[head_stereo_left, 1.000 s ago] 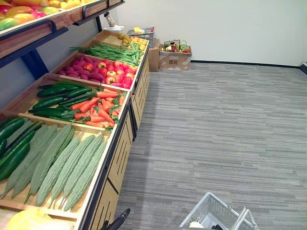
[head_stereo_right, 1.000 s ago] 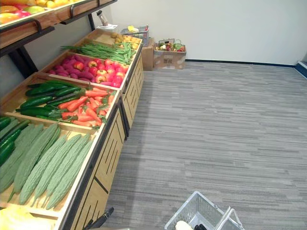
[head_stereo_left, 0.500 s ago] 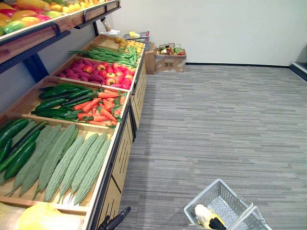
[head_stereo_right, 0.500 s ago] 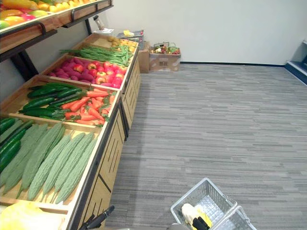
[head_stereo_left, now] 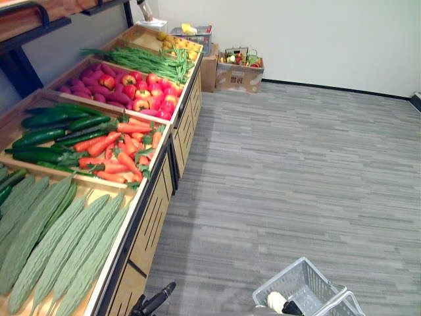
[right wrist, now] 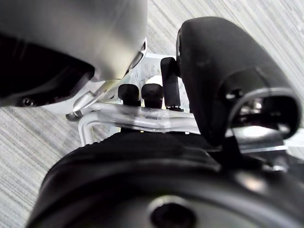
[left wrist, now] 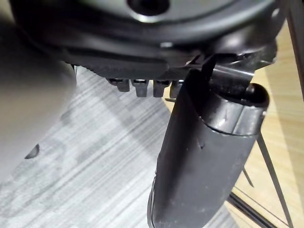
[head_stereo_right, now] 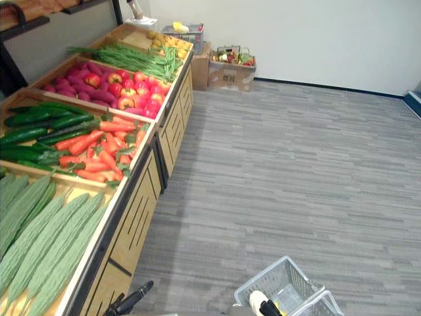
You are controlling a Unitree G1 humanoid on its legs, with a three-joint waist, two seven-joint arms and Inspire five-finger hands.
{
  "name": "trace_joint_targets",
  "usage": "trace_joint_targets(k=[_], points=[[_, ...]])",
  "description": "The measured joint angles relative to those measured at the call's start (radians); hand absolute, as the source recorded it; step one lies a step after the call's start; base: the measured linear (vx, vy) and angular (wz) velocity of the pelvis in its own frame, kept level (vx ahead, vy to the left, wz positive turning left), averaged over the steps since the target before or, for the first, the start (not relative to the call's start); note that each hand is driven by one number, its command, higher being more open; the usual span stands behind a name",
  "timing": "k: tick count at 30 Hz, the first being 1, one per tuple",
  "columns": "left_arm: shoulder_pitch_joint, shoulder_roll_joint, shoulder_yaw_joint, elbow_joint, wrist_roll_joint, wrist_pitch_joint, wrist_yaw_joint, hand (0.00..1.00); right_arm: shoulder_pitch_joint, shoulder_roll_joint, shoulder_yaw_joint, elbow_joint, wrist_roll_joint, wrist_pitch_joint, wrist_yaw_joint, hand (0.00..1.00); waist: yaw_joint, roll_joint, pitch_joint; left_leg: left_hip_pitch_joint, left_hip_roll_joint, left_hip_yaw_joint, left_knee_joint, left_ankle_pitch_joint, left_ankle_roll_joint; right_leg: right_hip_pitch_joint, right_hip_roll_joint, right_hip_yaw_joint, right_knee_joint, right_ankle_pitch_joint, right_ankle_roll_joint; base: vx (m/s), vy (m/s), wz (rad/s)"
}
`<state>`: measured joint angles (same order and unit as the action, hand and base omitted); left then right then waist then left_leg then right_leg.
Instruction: Pick vegetable in the basket
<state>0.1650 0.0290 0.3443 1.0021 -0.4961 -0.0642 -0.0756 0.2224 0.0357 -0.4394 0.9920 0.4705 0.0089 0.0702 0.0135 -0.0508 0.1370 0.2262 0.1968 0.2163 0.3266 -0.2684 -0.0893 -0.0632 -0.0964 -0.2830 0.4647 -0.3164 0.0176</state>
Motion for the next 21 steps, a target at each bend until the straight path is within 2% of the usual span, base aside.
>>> trace_joint_targets(k=[1, 2, 3, 4, 5, 6, 7, 8, 10, 11, 12, 13, 15, 16, 17, 18, 19, 20, 21], points=[[-0.001, -0.005, 0.011, -0.001, 0.003, 0.001, -0.003, 1.0, 0.001, -0.004, -0.003, -0.002, 0.0, 0.002, 0.0, 0.0, -0.006, 0.01, -0.001, -0.04, 0.019, -0.016, 0.089, -0.019, -0.004, 0.01, 0.008, -0.011, -0.006, -0.005, -0.005, 0.46, -0.108, 0.22], [-0.013, -0.024, 0.043, -0.02, 0.004, 0.003, -0.011, 1.0, 0.003, -0.015, -0.005, -0.005, 0.0, 0.002, -0.006, 0.0, -0.01, 0.031, 0.001, -0.127, 0.057, -0.046, 0.276, -0.018, -0.01, 0.038, 0.025, -0.017, -0.015, -0.013, -0.012, 0.38, -0.075, 0.16], [-0.016, -0.034, 0.054, -0.023, 0.004, 0.002, -0.012, 1.0, 0.004, -0.021, -0.005, -0.006, 0.0, 0.001, -0.008, 0.0, -0.012, 0.043, 0.0, -0.162, 0.075, -0.062, 0.354, -0.001, -0.028, 0.056, 0.037, -0.02, -0.027, -0.013, -0.012, 0.45, -0.044, 0.1], [-0.02, -0.044, 0.07, -0.033, 0.004, 0.0, -0.013, 1.0, 0.009, -0.029, -0.005, -0.005, 0.0, 0.003, -0.01, 0.0, -0.015, 0.053, 0.004, -0.221, 0.105, -0.078, 0.513, 0.078, -0.041, 0.114, 0.054, -0.02, -0.074, -0.013, -0.013, 0.36, 0.016, 0.07], [-0.022, -0.044, 0.072, -0.043, 0.003, -0.002, -0.017, 1.0, 0.014, -0.033, -0.004, -0.003, 0.001, 0.001, -0.013, 0.0, -0.013, 0.057, 0.01, -0.286, 0.13, -0.08, 0.666, 0.102, -0.024, 0.181, 0.06, -0.021, -0.129, -0.012, -0.012, 0.34, 0.026, 0.09], [-0.025, -0.041, 0.072, -0.044, 0.003, -0.002, -0.021, 1.0, 0.018, -0.036, -0.004, 0.004, 0.001, 0.0, -0.017, 0.0, -0.014, 0.057, 0.012, -0.318, 0.13, -0.074, 0.726, 0.074, -0.01, 0.215, 0.059, -0.02, -0.156, -0.012, -0.012, 0.33, 0.046, 0.07], [-0.029, -0.034, 0.071, -0.048, 0.004, -0.002, -0.027, 1.0, 0.028, -0.035, -0.004, 0.007, 0.001, 0.001, -0.017, 0.0, -0.012, 0.047, 0.016, -0.374, 0.121, -0.047, 0.764, 0.018, 0.012, 0.275, 0.045, -0.019, -0.208, -0.006, -0.002, 0.32, 0.096, -0.07], [-0.028, -0.029, 0.071, -0.061, 0.007, -0.003, -0.033, 1.0, 0.025, -0.032, -0.004, 0.006, 0.001, 0.001, -0.017, 0.0, -0.009, 0.027, 0.026, -0.428, 0.098, 0.001, 0.739, -0.039, 0.036, 0.321, 0.017, -0.007, -0.243, -0.002, 0.003, 0.33, 0.127, -0.19], [-0.029, -0.028, 0.068, -0.072, 0.019, -0.008, -0.039, 1.0, 0.01, -0.032, -0.002, 0.005, 0.001, 0.0, -0.017, 0.0, 0.007, 0.009, 0.039, -0.502, 0.056, 0.045, 0.626, -0.071, 0.064, 0.341, -0.025, 0.025, -0.243, -0.001, 0.005, 0.34, 0.227, -0.49], [-0.038, -0.019, 0.044, -0.078, 0.025, -0.002, -0.059, 1.0, -0.005, -0.028, 0.004, 0.005, 0.0, 0.0, -0.018, 0.0, 0.026, 0.008, 0.047, -0.537, 0.024, 0.018, 0.423, -0.03, 0.068, 0.341, -0.024, 0.059, -0.225, -0.001, 0.011, 0.42, 0.341, -0.95], [-0.041, -0.013, 0.035, -0.076, 0.028, -0.026, -0.053, 1.0, -0.021, -0.024, 0.032, 0.011, -0.001, 0.006, -0.019, 0.0, 0.046, -0.002, 0.056, -0.505, 0.003, 0.015, 0.295, 0.047, 0.068, 0.344, -0.021, 0.123, -0.199, -0.015, 0.068, 0.37, 0.253, -0.77], [-0.033, 0.017, 0.022, -0.073, 0.041, -0.02, -0.053, 1.0, -0.017, -0.002, 0.07, -0.001, 0.003, 0.006, -0.018, 0.0, 0.04, -0.033, 0.055, -0.46, -0.021, 0.023, 0.236, 0.06, 0.077, 0.342, -0.012, 0.185, -0.206, -0.02, 0.053, 0.38, 0.134, -0.33], [-0.055, 0.015, 0.026, -0.038, 0.034, -0.023, -0.036, 1.0, -0.02, 0.006, 0.115, -0.027, 0.006, 0.0, -0.006, 0.0, 0.037, -0.025, 0.057, -0.416, -0.012, 0.011, 0.153, 0.092, 0.084, 0.308, 0.07, 0.245, -0.265, -0.023, 0.026, 0.33, -0.004, 0.02], [-0.055, 0.01, 0.027, -0.037, 0.033, -0.024, -0.032, 1.0, -0.019, 0.002, 0.126, -0.038, 0.006, 0.0, -0.006, 0.0, 0.037, -0.02, 0.061, -0.4, -0.009, 0.012, 0.148, 0.092, 0.084, 0.307, 0.081, 0.255, -0.3, -0.016, 0.017, 0.22, -0.053, -0.36], [-0.045, 0.007, 0.028, -0.035, 0.019, -0.021, -0.023, 1.0, -0.019, -0.006, 0.149, -0.057, 0.005, 0.0, -0.004, 0.0, 0.039, -0.016, 0.063, -0.375, -0.009, 0.022, 0.168, 0.091, 0.086, 0.309, 0.081, 0.278, -0.403, 0.06, 0.01, 0.14, -0.075, -0.36], [-0.045, -0.002, 0.023, -0.026, 0.014, -0.017, -0.018, 1.0, -0.016, -0.011, 0.169, -0.066, 0.004, 0.001, -0.005, 0.0, 0.03, 0.0, 0.057, -0.369, -0.007, 0.021, 0.22, 0.083, 0.09, 0.328, 0.083, 0.292, -0.408, 0.133, 0.0, 0.15, -0.069, -0.35], [-0.042, -0.012, 0.023, -0.025, 0.014, -0.015, -0.019, 1.0, -0.013, -0.024, 0.169, -0.066, 0.005, 0.001, -0.006, 0.0, 0.033, 0.006, 0.053, -0.377, 0.0, 0.026, 0.253, 0.081, 0.09, 0.327, 0.084, 0.307, -0.401, 0.135, 0.003, 0.18, -0.032, -0.29], [-0.029, -0.039, 0.025, -0.028, 0.012, -0.02, -0.021, 1.0, -0.015, -0.051, 0.169, -0.064, 0.004, 0.008, -0.004, 0.0, 0.037, 0.037, 0.038, -0.378, -0.007, 0.021, 0.217, 0.045, 0.057, 0.325, 0.086, 0.32, -0.383, 0.134, 0.005, 0.23, -0.007, -0.33], [-0.02, -0.059, 0.025, -0.027, -0.004, -0.024, -0.021, 1.0, -0.02, -0.066, 0.165, -0.064, 0.001, 0.007, -0.001, 0.0, 0.037, 0.068, 0.033, -0.355, -0.016, 0.022, 0.137, 0.068, 0.067, 0.322, 0.095, 0.319, -0.367, 0.131, 0.009, 0.22, 0.006, -0.34]])
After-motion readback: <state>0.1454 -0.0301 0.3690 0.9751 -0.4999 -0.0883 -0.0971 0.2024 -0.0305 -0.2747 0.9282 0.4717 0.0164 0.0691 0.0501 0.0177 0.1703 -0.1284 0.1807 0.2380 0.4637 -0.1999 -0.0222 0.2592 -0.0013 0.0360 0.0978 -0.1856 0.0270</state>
